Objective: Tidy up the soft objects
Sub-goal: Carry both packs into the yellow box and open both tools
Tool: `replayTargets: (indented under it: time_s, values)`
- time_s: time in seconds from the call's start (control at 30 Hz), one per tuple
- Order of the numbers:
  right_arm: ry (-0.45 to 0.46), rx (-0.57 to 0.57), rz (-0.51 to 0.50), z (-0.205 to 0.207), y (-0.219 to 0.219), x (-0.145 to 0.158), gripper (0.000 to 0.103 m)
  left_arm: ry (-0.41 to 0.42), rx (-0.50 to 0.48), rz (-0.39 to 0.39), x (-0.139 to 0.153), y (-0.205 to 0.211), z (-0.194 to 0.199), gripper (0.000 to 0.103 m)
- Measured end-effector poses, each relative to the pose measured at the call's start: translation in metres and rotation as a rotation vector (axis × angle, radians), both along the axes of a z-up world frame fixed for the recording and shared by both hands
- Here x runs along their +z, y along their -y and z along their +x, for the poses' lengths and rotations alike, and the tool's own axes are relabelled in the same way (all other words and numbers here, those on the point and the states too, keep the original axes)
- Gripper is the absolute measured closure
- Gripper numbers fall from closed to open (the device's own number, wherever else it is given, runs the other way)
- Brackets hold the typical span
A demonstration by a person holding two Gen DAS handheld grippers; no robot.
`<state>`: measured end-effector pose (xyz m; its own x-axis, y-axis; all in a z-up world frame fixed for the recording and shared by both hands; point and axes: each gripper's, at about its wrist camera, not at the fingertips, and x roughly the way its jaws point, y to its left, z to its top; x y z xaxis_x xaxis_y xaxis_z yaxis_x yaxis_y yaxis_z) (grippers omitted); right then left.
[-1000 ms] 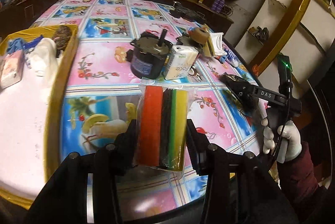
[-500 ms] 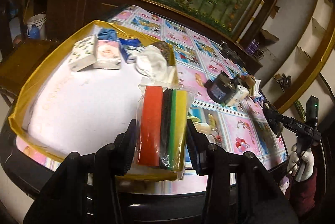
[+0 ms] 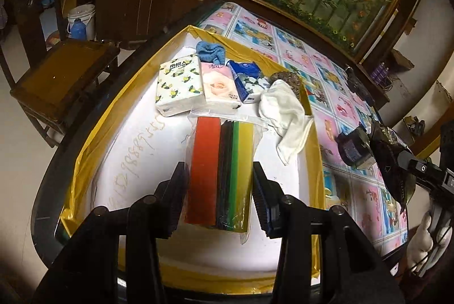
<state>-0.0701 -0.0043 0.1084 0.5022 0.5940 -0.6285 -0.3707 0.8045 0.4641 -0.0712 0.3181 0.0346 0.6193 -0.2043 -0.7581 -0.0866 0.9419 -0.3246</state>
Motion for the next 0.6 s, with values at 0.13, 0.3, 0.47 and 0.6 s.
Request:
replayTargets:
  time_s: [0.13,0.3,0.47,0.6]
  values:
    - [-0.038,0.059,-0.022,0.025,-0.048,-0.004,0.057,-0.061,-0.005,0.016,-0.012,-0.004,0.026,0.061]
    - [-0.086,0.101,-0.07,0.068,-0.105,-0.015,0.057,-0.085,0.026,0.042,-0.013,-0.011,0.05,0.061]
    - [-0.118,0.089,-0.153,0.097,-0.142,-0.032,0.057,-0.083,0.043,-0.052,-0.015,-0.02,0.049,0.053]
    - [-0.146,0.091,-0.158,0.104,-0.159,-0.046,0.055,-0.035,0.054,-0.075,-0.004,-0.027,0.034,0.053]
